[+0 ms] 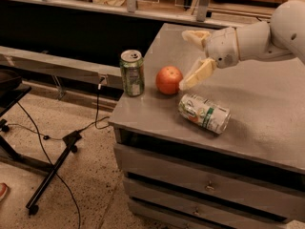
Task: Move apple near green can
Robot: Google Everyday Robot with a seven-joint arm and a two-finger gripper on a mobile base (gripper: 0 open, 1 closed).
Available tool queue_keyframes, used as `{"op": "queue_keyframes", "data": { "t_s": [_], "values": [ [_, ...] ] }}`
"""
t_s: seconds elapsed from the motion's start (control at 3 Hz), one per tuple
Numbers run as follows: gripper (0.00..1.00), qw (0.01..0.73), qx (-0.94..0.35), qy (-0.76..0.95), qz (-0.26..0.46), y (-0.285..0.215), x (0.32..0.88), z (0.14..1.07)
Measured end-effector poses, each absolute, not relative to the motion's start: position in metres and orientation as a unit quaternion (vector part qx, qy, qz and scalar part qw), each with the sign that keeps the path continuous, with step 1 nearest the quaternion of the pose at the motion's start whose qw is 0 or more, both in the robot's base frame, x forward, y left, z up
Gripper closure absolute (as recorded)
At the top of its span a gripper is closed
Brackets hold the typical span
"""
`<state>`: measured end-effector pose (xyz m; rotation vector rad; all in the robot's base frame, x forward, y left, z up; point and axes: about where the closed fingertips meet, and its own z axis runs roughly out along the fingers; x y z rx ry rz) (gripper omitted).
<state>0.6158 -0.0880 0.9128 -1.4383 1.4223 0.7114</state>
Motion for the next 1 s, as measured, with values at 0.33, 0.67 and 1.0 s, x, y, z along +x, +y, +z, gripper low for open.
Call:
{"op": "queue_keyframes", "data": {
  "t_s": [0.33, 0.67, 1.0],
  "values": [
    [0.00, 0.518, -0.560, 0.591, 0.263, -0.122, 0.612, 0.944],
    [0.00, 0.570, -0.497, 0.603, 0.253, -0.156, 0.608, 0.962],
    [0.00, 0.590, -0.471, 0.612, 0.238, -0.174, 0.613, 0.968]
  ]
}}
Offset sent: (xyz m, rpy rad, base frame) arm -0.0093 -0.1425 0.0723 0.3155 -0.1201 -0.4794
